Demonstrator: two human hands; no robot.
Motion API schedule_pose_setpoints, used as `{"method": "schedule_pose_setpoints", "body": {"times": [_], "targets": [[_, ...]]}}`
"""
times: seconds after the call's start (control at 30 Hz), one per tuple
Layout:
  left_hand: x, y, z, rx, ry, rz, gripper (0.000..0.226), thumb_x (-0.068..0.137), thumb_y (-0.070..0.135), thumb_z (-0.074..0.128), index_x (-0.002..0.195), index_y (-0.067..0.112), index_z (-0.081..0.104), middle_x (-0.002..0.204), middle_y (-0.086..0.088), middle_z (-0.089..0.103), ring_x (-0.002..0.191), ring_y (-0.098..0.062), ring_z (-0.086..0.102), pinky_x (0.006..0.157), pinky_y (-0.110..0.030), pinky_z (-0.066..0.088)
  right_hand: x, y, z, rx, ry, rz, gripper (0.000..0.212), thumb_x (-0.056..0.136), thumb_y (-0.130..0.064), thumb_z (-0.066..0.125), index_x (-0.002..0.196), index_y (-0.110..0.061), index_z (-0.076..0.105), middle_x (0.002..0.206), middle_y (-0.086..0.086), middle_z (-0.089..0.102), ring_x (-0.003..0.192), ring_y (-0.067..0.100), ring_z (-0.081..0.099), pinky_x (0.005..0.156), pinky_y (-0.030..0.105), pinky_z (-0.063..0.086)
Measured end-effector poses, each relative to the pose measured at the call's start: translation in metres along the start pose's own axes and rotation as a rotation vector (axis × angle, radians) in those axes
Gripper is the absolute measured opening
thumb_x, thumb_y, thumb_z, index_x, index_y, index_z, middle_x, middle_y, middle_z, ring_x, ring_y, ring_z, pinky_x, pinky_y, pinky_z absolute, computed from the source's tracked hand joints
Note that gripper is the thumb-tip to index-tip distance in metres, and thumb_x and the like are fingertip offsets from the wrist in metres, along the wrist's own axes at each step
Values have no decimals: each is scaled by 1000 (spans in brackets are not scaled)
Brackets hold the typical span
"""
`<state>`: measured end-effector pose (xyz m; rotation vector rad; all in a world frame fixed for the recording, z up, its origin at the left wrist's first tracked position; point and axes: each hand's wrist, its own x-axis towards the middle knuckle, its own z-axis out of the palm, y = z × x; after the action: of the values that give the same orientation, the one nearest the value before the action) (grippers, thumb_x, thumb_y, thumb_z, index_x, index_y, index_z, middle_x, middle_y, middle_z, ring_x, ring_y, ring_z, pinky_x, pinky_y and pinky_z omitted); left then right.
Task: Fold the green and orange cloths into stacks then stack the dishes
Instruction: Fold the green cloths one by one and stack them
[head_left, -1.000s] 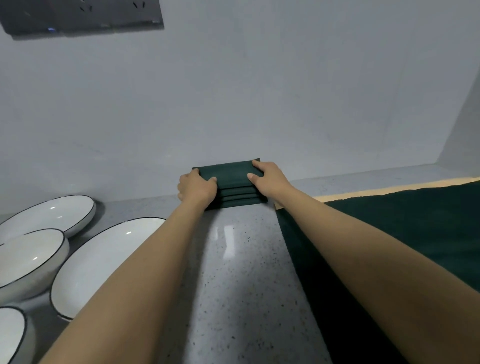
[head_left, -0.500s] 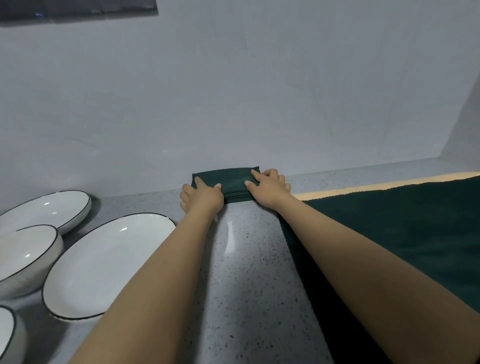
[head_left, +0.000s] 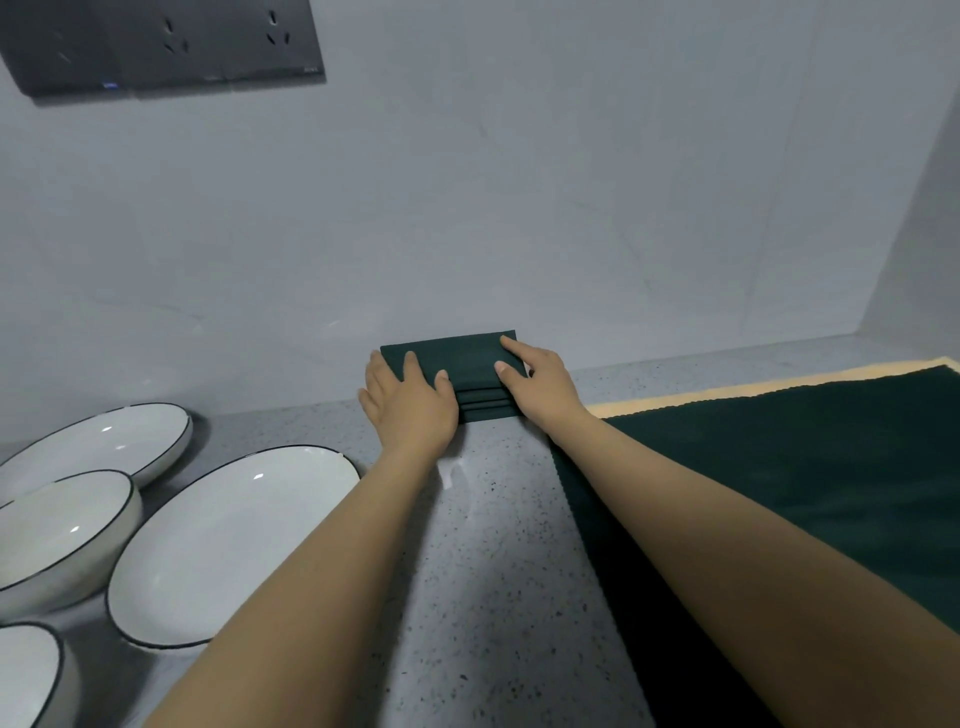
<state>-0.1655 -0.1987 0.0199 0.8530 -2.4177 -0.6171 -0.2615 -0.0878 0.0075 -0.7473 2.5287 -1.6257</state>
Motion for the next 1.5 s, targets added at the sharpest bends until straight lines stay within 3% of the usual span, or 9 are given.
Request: {"method": "schedule_pose_setpoints", "body": {"times": [0.23, 0.53, 0.67, 0.83, 1.0, 1.17, 1.3, 1.4, 1.5], "targets": [[-21, 8, -7, -5, -54, 18, 56, 101, 36, 31, 150, 12, 20, 158, -17, -2, 147, -25, -6, 118, -42, -7, -29, 4, -11, -60, 20, -3, 44, 95, -35, 50, 138, -35, 44, 147, 3, 35, 138, 20, 27, 114, 37, 24], [-113, 39, -34, -97, -185, 58, 54, 101, 31, 34, 149, 9, 23, 159, -15, 7, 147, -25, 2, 119, -40, 1, -128, -14, -52, -104, -4, -44, 39, 96, -28, 50, 135, -32, 49, 145, -2, 38, 135, 18, 25, 106, 25, 21], [-178, 46, -45, -136, -259, 61, 50, 102, 28, 30, 148, 9, 27, 157, -11, 18, 147, -22, 7, 119, -40, 5, -190, -14, -79, -220, -13, -41, 38, 95, -29, 52, 133, -32, 51, 144, -1, 41, 134, 19, 28, 113, 34, 23], [-249, 54, -60, -160, -301, 143, 44, 101, 23, 32, 144, 10, 35, 153, -7, 29, 144, -19, 17, 119, -38, 4, -264, -8, -116, -304, 2, -95, 36, 94, -27, 54, 129, -31, 55, 137, -2, 48, 129, 17, 34, 111, 32, 26], [-314, 54, -69, -301, -328, 162, 37, 96, 21, 39, 130, 12, 53, 134, -4, 52, 126, -20, 45, 112, -46, 29, -337, -1, -147, -419, 0, -117, 35, 94, -28, 53, 129, -32, 55, 132, -5, 52, 125, 16, 38, 105, 26, 24], [-367, 53, -77, -252, -356, 229, 34, 95, 19, 46, 128, 13, 56, 131, -2, 55, 122, -18, 48, 111, -39, 30, -395, 3, -171, -500, -31, -97, 36, 94, -33, 52, 130, -32, 54, 126, -6, 55, 122, 16, 40, 100, 25, 26], [-387, 48, -87, -261, -368, 324, 24, 92, 17, 52, 112, 23, 66, 117, 9, 58, 117, -9, 49, 106, -28, 29, -424, 0, -183, -518, -92, -91, 31, 91, -41, 56, 121, -36, 59, 122, -11, 55, 119, 12, 39, 98, 24, 24], [-400, 49, -92, -290, -409, 394, 20, 90, 16, 58, 98, 28, 71, 98, 20, 55, 109, -5, 50, 104, -32, 34, -442, -3, -194, -474, -166, -79, 30, 81, -48, 67, 109, -40, 65, 120, -16, 52, 116, 6, 34, 98, 24, 21], [-405, 47, -95, -309, -451, 459, 21, 88, 15, 62, 92, 33, 71, 94, 24, 53, 107, -4, 49, 103, -34, 36, -449, -2, -202, -434, -199, -73, 24, 72, -47, 75, 94, -44, 66, 115, -21, 50, 114, 3, 32, 98, 24, 19]]}}
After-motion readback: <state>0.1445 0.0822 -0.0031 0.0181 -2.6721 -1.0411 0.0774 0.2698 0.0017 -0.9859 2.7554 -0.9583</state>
